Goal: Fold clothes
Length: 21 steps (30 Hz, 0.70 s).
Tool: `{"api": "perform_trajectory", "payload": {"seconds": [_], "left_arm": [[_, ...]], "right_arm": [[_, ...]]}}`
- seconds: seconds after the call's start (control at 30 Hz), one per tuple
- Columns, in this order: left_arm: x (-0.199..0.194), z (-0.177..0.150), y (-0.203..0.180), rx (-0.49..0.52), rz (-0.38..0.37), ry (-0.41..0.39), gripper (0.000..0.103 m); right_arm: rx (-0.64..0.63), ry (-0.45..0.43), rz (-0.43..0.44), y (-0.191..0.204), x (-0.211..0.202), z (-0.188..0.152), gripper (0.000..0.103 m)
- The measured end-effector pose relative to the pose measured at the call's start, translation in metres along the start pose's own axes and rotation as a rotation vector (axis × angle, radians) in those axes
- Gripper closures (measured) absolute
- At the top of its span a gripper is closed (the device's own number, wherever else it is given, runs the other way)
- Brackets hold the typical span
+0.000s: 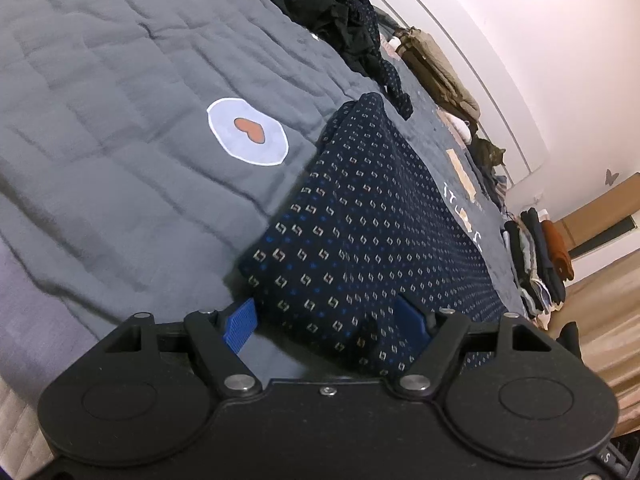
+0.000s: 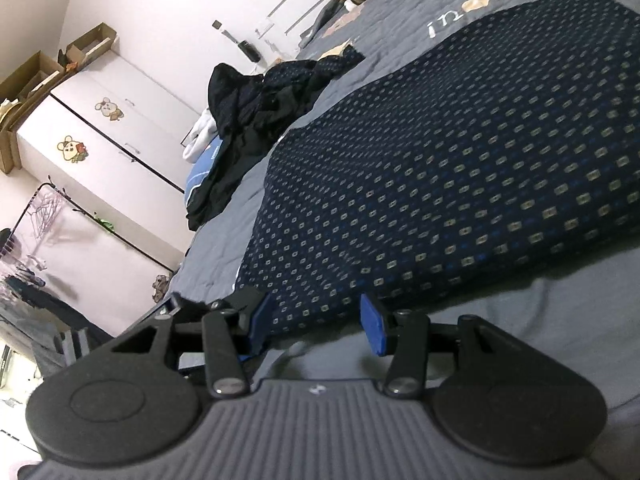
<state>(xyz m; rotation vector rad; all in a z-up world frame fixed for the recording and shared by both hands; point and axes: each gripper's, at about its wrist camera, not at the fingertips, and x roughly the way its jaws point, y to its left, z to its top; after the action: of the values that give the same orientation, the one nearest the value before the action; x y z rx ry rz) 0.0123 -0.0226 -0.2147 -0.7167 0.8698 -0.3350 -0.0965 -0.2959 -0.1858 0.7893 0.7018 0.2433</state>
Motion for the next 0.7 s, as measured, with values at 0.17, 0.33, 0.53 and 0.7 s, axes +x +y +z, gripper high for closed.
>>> {"api": "perform_trajectory", "payload": {"seconds": [0.17, 0.33, 0.53, 0.7], "left_arm": [[0.004, 0.003, 0.000, 0.001, 0.003, -0.012, 0.038], [0.007, 0.006, 0.000, 0.007, 0.009, -0.013, 0.061], [0.002, 0.015, 0.002, 0.011, 0.020, -0.039, 0.086], [-0.017, 0.030, -0.002, 0.022, 0.034, -0.036, 0.089]], "right_arm": [[-0.007, 0.017, 0.005, 0.003, 0.007, -0.004, 0.054], [-0.008, 0.026, 0.004, 0.003, 0.010, -0.005, 0.054], [-0.004, 0.025, -0.001, 0.002, 0.011, -0.004, 0.054], [0.004, 0.023, 0.003, 0.000, 0.009, -0.003, 0.054]]}}
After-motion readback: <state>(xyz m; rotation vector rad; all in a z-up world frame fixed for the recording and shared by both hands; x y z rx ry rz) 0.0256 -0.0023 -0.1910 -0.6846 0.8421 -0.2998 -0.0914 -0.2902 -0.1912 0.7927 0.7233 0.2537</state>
